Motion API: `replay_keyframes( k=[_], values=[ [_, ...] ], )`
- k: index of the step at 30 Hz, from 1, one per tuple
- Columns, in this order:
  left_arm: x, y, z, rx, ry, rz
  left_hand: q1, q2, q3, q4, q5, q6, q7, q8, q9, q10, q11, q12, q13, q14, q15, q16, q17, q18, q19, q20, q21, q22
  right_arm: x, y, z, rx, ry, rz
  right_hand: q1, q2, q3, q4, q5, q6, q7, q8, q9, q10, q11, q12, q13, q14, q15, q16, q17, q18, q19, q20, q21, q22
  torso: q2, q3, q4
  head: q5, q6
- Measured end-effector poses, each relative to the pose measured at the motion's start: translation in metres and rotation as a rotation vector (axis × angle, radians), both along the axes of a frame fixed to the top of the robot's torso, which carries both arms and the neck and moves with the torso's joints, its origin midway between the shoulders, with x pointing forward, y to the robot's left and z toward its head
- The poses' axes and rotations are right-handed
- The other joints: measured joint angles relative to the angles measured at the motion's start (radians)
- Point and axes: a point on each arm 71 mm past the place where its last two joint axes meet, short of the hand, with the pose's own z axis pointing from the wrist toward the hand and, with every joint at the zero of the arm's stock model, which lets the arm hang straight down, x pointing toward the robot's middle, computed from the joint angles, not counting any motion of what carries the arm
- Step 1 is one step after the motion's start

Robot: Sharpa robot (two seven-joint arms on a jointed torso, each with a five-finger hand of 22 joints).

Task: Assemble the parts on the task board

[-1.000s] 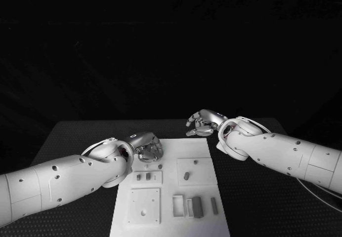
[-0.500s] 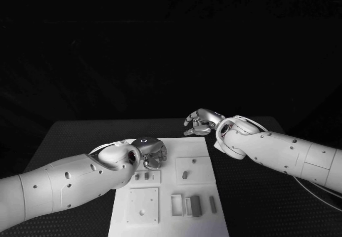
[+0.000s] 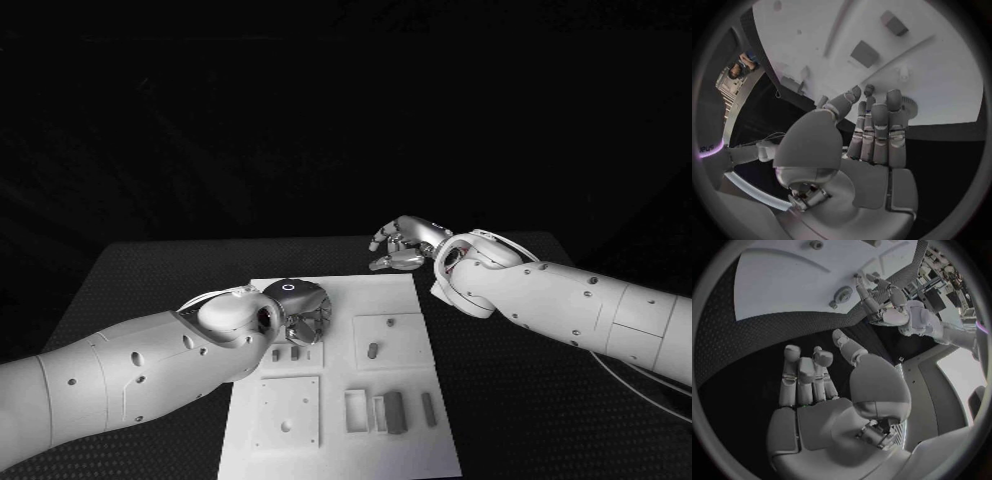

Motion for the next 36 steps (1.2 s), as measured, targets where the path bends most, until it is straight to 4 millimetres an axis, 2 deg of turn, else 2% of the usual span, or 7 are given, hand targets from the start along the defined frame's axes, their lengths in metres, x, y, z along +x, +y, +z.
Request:
replay_keyframes(
  k=[17,33,36],
  values=[
    [0.0039,0.0035,-0.0045,0.02,-0.011,0.017,0.0,0.0,0.002,-0.002,0.0,0.0,0.0,0.0,-0.006,0.001,-0.001,-0.017,-0.003,0.0,0.0,0.004,0.001,0.0,0.0,0.0,0.0,0.0,-0.0003,0.0005,0.0001,0.0,0.0,0.002,0.0,0.0,0.0,0.0,0.0,0.0,0.0,0.0,0.0,0.0,0.0,0.0,0.0,0.0,0.0,0.0,0.0,0.0,0.0,0.0,0.0,0.0,-0.002,-0.0011,0.0008,-0.002,-0.004],
    [0.0062,0.0029,-0.0083,0.03,-0.013,0.025,0.0,0.0,0.003,-0.003,0.0,0.004,0.003,-0.004,-0.011,0.002,-0.002,-0.028,-0.005,0.003,0.004,0.008,0.002,0.007,0.003,0.004,0.004,0.0,-0.0008,0.0005,0.0003,0.001,0.001,0.003,0.0,0.0,0.0,0.0,0.0,0.0,0.0,0.0,0.0,0.0,0.0,0.0,0.0,0.0,0.0,0.0,0.0,0.0,0.0,0.0,0.0,0.0,-0.001,-0.0001,0.0008,-0.005,-0.006],
    [0.0069,0.0034,-0.0093,0.031,-0.013,0.028,-0.006,0.006,0.003,-0.003,0.0,0.004,0.003,-0.004,-0.011,0.006,0.0,-0.028,-0.005,0.003,0.004,0.008,0.002,0.007,0.005,0.003,0.004,0.0,-0.001,0.0005,0.0003,0.001,0.001,0.004,0.0,0.0,0.0,0.0,0.0,0.0,0.0,0.0,0.0,0.0,0.0,0.0,0.0,0.0,0.0,0.0,0.0,0.0,0.0,0.0,0.0,0.0,-0.001,-0.0001,0.0009,-0.005,-0.007]
  ],
)
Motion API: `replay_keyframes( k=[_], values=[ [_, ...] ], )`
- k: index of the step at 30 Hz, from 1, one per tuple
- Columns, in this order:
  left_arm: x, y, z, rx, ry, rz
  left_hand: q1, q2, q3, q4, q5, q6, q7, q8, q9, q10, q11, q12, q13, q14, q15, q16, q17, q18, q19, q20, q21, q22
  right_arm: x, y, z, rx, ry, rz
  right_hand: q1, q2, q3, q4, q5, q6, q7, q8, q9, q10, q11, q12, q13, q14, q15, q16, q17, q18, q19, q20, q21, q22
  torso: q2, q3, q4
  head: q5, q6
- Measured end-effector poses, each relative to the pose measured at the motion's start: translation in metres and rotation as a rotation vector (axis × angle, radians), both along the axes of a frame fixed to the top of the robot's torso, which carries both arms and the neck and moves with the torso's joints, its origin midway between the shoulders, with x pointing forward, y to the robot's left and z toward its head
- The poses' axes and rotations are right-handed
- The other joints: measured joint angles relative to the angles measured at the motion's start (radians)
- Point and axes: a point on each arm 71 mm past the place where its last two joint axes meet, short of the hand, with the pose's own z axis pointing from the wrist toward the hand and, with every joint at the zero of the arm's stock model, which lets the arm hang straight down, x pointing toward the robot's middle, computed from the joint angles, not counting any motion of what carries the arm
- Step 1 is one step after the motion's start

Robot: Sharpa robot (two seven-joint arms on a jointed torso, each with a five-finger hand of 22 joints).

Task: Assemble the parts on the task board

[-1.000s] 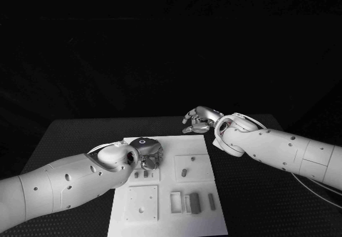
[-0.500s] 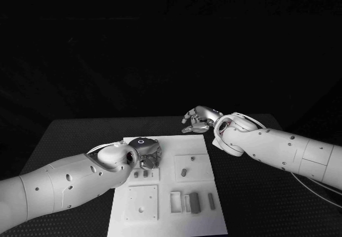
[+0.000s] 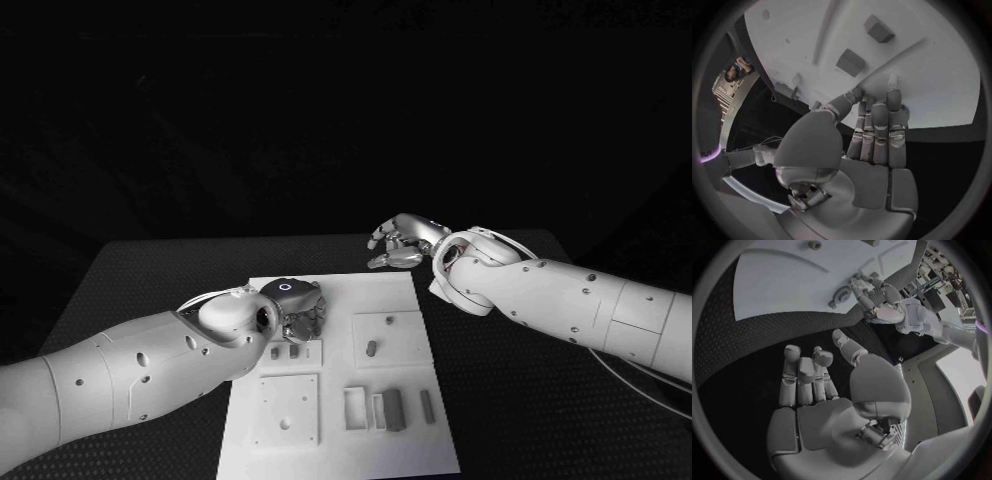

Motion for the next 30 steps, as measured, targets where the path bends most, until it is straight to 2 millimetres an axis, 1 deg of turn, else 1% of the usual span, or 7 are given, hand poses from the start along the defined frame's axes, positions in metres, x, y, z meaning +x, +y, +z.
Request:
replay_keyframes(
  k=[10,13,15,21,23,28,30],
  values=[
    [0.001,-0.0021,-0.0002,0.001,-0.002,0.0,-0.005,0.005,0.0,0.0,0.0,0.0,0.0,0.0,-0.003,0.002,0.001,-0.008,0.001,0.0,0.0,0.004,0.0,0.0,0.006,0.001,0.0,0.0,-0.0004,0.0002,0.0002,0.0,0.0,0.002,0.0,0.0,0.0,0.0,0.0,0.0,0.0,0.0,0.0,0.0,0.0,0.0,0.0,0.0,0.0,0.0,0.0,0.0,0.0,0.0,0.0,0.0,0.0,0.0007,-0.0011,-0.003,-0.003],
    [0.001,-0.0034,-0.0003,0.0,-0.002,-0.002,-0.005,0.005,0.0,0.0,0.0,0.003,0.003,0.0,-0.004,0.005,0.004,-0.009,0.0,0.005,-0.005,0.004,0.001,0.0,0.008,-0.001,0.004,0.0,-0.0006,0.0004,0.0002,0.0,0.001,0.002,0.0,0.0,0.0,0.0,0.0,0.0,0.0,0.0,0.0,0.0,0.0,0.0,0.0,0.0,0.0,0.0,0.0,0.0,0.0,0.0,0.0,0.0,0.0,0.0006,-0.0011,-0.004,-0.003],
    [0.001,-0.0035,-0.0004,-0.001,-0.002,-0.001,-0.008,0.002,0.0,0.0,0.0,0.004,0.003,0.0,-0.004,0.007,0.003,-0.009,0.0,0.005,-0.005,0.004,0.001,0.0,0.009,-0.002,0.004,0.0,-0.0009,0.0008,0.0004,0.001,0.0,0.004,0.0,0.0,0.0,0.0,0.0,0.0,0.0,0.0,0.0,0.003,0.003,0.0,0.0,0.004,0.004,0.0,0.0,0.0,0.0,0.0,0.0,0.0,0.0,0.0008,-0.0011,-0.005,-0.003],
    [0.0015,-0.0037,-0.0005,-0.001,-0.002,-0.001,-0.01,0.0,0.0,0.0,0.0,0.004,0.003,0.0,-0.004,0.007,0.003,-0.009,0.004,0.006,-0.006,0.004,0.001,0.0,0.01,-0.002,0.004,0.0,-0.0012,0.0011,0.0009,0.002,0.0,0.005,0.0,0.0,0.0,0.0,0.0,0.0,0.0,0.0,0.0,0.004,0.004,0.0,0.0,0.004,0.004,0.0,0.0,0.0,0.0,0.0,0.0,0.0,0.001,0.0006,-0.0007,-0.009,-0.003],
    [0.0018,-0.0039,-0.0006,0.0,-0.002,-0.001,-0.015,0.004,0.0,0.0,0.0,0.004,0.003,0.0,-0.005,0.008,0.002,-0.012,0.005,0.006,-0.006,0.004,0.001,0.0,0.01,-0.002,0.004,0.0,-0.0012,0.0011,0.0009,0.002,0.0,0.005,0.0,0.0,0.0,0.0,0.0,0.0,0.0,0.0,0.0,0.004,0.004,0.0,0.0,0.004,0.004,0.0,0.0,0.0,0.0,0.0,0.0,0.0,0.001,0.0007,-0.0009,-0.009,-0.003],
    [0.0025,-0.0059,-0.0006,0.001,-0.003,-0.002,-0.015,0.004,0.0,0.0,0.0,0.005,0.003,0.0,-0.005,0.014,-0.001,-0.018,0.003,0.008,-0.003,0.005,0.001,0.0,0.01,-0.002,0.004,0.001,-0.0011,0.0015,0.0009,0.002,0.0,0.006,0.0,0.0,0.0,0.0,0.0,0.0,0.0,0.0,0.0,0.004,0.004,0.0,0.0,0.004,0.004,0.0,0.0,0.0,0.0,0.0,0.0,0.0,0.0,0.0007,-0.0011,-0.011,-0.003],
    [0.0027,-0.0068,-0.0007,0.0,-0.004,-0.003,-0.02,0.009,0.0,0.0,0.0,0.005,0.002,0.0,-0.005,0.016,0.001,-0.018,0.003,0.009,-0.002,0.009,0.001,0.0,0.01,-0.002,0.004,0.001,-0.0011,0.0019,0.0009,0.002,0.0,0.006,0.0,0.0,0.0,0.0,0.0,0.0,0.0,0.0,0.0,0.004,0.004,0.0,0.0,0.004,0.004,0.0,0.0,0.0,0.0,0.0,0.0,0.0,0.0,0.0007,-0.0011,-0.012,-0.003]
  ],
)
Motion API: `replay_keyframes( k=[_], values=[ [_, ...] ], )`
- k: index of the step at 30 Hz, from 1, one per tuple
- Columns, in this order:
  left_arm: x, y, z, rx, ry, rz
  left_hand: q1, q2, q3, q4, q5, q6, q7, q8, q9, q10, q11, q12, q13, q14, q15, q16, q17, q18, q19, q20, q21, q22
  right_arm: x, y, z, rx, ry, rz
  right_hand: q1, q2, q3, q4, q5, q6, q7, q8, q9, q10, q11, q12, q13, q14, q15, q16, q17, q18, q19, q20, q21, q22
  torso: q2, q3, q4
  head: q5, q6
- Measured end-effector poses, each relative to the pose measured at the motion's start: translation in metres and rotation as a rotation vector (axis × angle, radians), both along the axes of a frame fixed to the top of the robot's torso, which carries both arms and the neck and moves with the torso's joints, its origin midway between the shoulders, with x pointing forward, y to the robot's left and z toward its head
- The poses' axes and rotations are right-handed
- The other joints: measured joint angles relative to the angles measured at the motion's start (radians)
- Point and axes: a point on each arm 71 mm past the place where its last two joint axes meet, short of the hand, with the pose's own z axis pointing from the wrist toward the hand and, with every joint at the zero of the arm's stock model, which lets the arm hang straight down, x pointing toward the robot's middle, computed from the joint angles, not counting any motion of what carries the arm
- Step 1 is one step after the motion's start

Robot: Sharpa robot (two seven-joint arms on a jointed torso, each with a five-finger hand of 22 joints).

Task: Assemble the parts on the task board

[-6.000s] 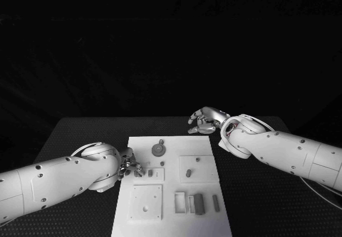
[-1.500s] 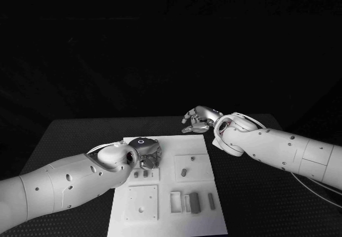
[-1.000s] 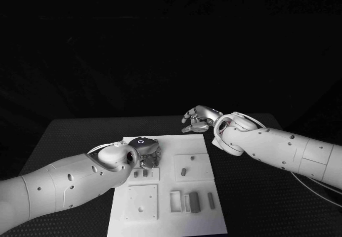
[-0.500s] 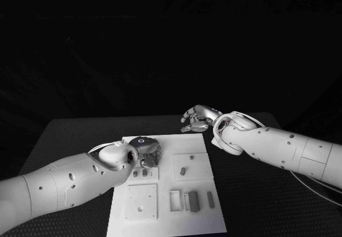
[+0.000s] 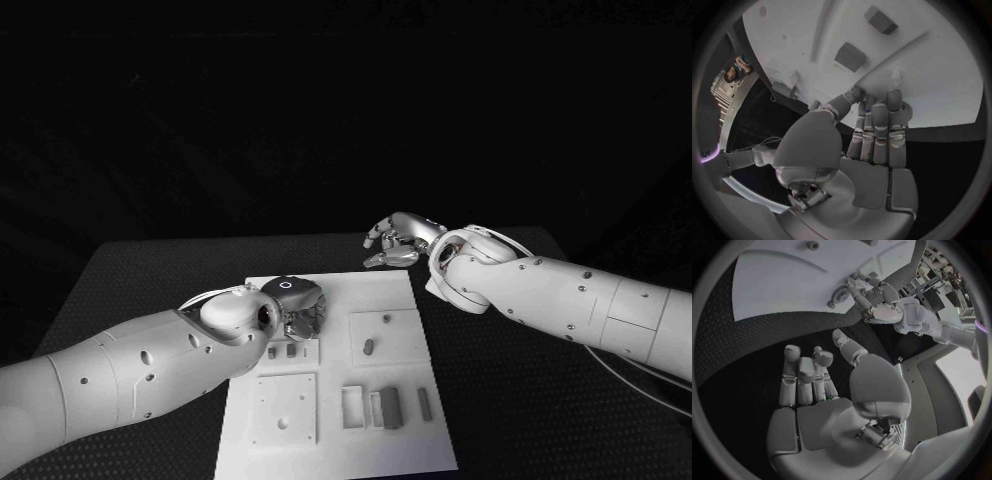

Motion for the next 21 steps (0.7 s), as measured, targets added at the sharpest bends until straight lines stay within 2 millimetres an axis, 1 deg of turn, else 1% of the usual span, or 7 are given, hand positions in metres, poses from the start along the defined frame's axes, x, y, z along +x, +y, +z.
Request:
replay_keyframes(
  k=[2,7,8,10,16,18,21],
  values=[
    [0.0,-0.0003,-0.0002,-0.001,0.0,0.0,0.0,0.0,0.0,0.0,0.003,0.004,-0.004,0.0,-0.002,0.006,-0.001,-0.004,-0.002,0.005,-0.005,0.0,0.0,0.0,0.003,0.0,0.003,0.0,0.0,0.0006,0.0,0.0,0.0,0.001,0.0,0.0,0.0,0.0,0.0,0.0,0.0,0.0,0.0,0.0,0.0,0.0,0.0,0.0,0.0,0.0,0.0,0.0,0.0,0.0,0.0,0.0,0.0,0.0,0.0001,0.0,-0.001],
    [0.0007,-0.0007,-0.0006,0.0,0.001,0.001,0.0,0.0,0.003,0.003,0.009,0.005,-0.005,0.0,-0.002,0.008,-0.002,-0.005,0.003,0.009,-0.002,0.0,0.0,0.0,0.005,-0.002,0.004,0.0,0.0,0.001,0.0,0.001,0.0,0.002,0.0,0.0,0.0,0.0,0.0,0.0,0.0,0.0,0.0,0.0,0.0,0.0,0.0,0.0,0.0,0.0,0.0,0.0,0.0,0.0,0.0,0.0,-0.001,0.0,0.0001,-0.002,-0.002],
    [0.001,-0.0007,-0.0007,0.001,0.001,0.001,-0.005,0.005,0.005,0.005,0.009,0.005,-0.005,0.0,-0.003,0.008,-0.003,-0.005,0.004,0.009,-0.002,0.0,0.0,0.0,0.005,-0.002,0.004,0.0,0.0001,0.0009,0.0,0.001,0.0,0.002,0.0,0.0,0.0,0.0,0.0,0.0,0.0,0.0,0.0,0.0,0.0,0.0,0.0,0.0,0.0,0.0,0.0,0.0,0.0,0.0,0.0,0.0,-0.001,0.0,0.0002,-0.002,-0.002],
    [0.0013,-0.0008,-0.0008,0.0,0.001,0.001,-0.005,0.005,0.006,0.006,0.013,0.013,-0.006,0.0,-0.003,0.012,-0.006,-0.005,0.004,0.012,-0.005,0.0,0.0,0.0,0.005,-0.002,0.004,0.0,0.0001,0.0009,0.0,0.001,0.0,0.002,0.0,0.0,0.0,0.0,0.0,0.0,0.0,0.0,0.0,0.0,0.0,0.0,0.0,0.0,0.0,0.0,0.0,0.0,0.0,0.0,0.0,0.0,-0.001,0.0,0.0005,-0.002,-0.003],
    [0.0018,-0.002,-0.0015,-0.001,0.002,0.001,0.002,0.012,0.015,0.002,0.017,0.018,-0.007,0.004,-0.003,0.021,-0.004,-0.002,0.007,0.017,-0.008,0.0,-0.001,0.0,0.012,-0.002,0.008,0.0,0.0001,0.0011,0.0001,0.001,0.0,0.002,0.0,0.0,0.0,0.0,0.0,0.0,0.0,0.0,0.0,0.0,0.0,0.0,-0.001,0.0,0.0,0.0,0.0,0.0,0.0,0.0,0.0,0.0,-0.001,-0.0006,0.0006,-0.005,-0.004],
    [0.0015,-0.003,-0.0019,-0.003,0.002,-0.001,0.005,0.015,0.016,0.002,0.017,0.02,-0.006,0.004,-0.004,0.026,-0.007,-0.001,0.007,0.021,-0.007,0.0,-0.003,0.0,0.012,-0.002,0.008,0.0,0.0001,0.0012,0.0001,0.001,0.0,0.002,0.0,0.0,0.0,0.0,0.0,0.0,0.0,0.0,0.0,0.0,0.0,0.0,-0.001,0.0,0.0,0.0,0.0,0.0,0.0,0.0,0.0,0.0,-0.001,-0.0005,0.0006,-0.005,-0.004],
    [0.001,-0.0041,-0.0024,-0.004,0.003,-0.003,0.011,0.021,0.027,0.002,0.017,0.03,-0.006,0.01,-0.004,0.036,-0.011,-0.001,0.009,0.027,-0.013,0.0,-0.003,0.0,0.018,-0.008,0.012,0.0,0.0001,0.0012,0.0001,0.001,0.0,0.002,0.0,0.0,0.0,0.0,0.0,0.0,0.0,0.0,0.0,0.0,0.0,0.0,-0.001,0.0,0.0,0.0,0.0,0.0,0.0,0.0,0.0,0.0,-0.001,-0.0006,0.0005,-0.006,-0.004]
  ],
)
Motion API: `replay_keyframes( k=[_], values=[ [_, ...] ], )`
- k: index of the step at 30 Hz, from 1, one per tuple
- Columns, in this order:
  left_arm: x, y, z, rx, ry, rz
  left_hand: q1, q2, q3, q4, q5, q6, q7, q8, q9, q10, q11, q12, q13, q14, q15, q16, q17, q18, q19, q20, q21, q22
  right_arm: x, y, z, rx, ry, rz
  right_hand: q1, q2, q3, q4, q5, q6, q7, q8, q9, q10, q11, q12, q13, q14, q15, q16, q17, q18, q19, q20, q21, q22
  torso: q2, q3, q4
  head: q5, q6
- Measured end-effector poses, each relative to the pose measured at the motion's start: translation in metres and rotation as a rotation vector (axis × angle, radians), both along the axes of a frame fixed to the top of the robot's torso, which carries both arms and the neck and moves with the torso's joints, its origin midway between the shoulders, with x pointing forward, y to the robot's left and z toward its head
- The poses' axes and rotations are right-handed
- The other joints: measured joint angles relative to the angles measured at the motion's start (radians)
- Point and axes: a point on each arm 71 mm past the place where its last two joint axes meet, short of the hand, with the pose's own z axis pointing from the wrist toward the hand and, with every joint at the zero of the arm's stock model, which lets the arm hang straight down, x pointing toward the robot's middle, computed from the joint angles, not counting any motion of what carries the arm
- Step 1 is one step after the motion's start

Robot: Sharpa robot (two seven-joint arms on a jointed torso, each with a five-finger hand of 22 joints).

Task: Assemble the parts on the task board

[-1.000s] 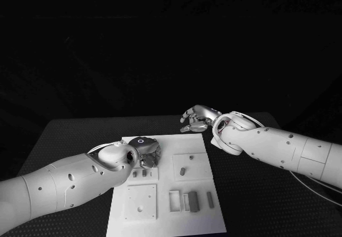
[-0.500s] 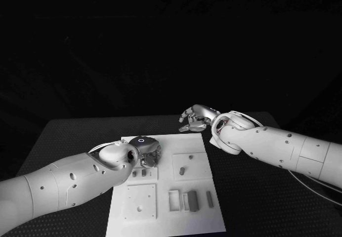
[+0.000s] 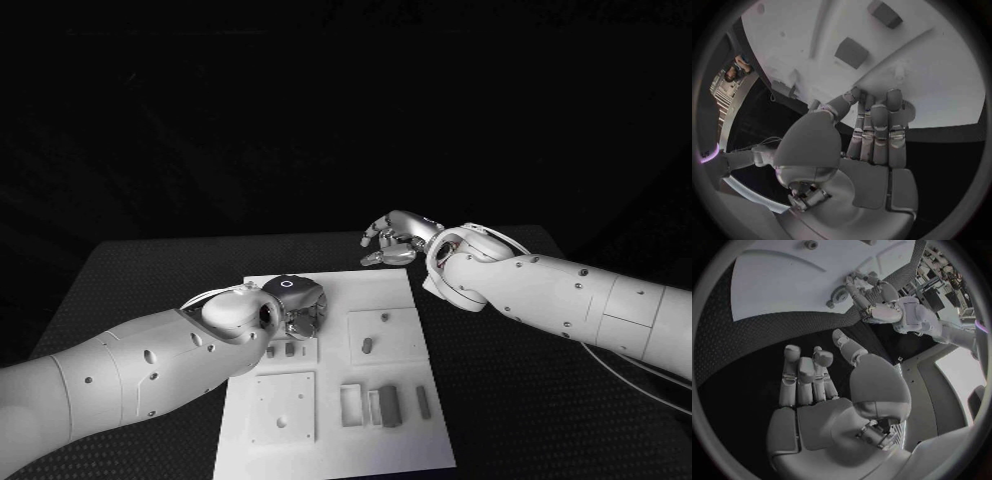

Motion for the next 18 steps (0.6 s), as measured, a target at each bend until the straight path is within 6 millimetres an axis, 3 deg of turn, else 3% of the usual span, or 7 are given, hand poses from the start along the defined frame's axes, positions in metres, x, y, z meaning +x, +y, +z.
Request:
replay_keyframes(
  k=[18],
  values=[
    [-0.0013,0.0027,-0.0025,-0.025,-0.018,-0.005,0.011,0.02,0.049,0.0,-0.014,0.048,-0.015,0.024,0.005,0.067,-0.026,-0.009,0.013,0.046,-0.025,0.011,-0.001,-0.003,0.042,-0.021,0.022,0.0,-0.0001,0.0026,0.0001,0.002,0.0,0.005,0.0,0.0,0.0,0.0,0.0,0.0,0.0,0.0,0.0,0.0,0.0,0.0,0.0,0.0,0.0,0.0,-0.001,0.0,0.0,0.0,0.0,0.0,0.0,0.0001,0.0009,-0.007,-0.001]
  ],
)
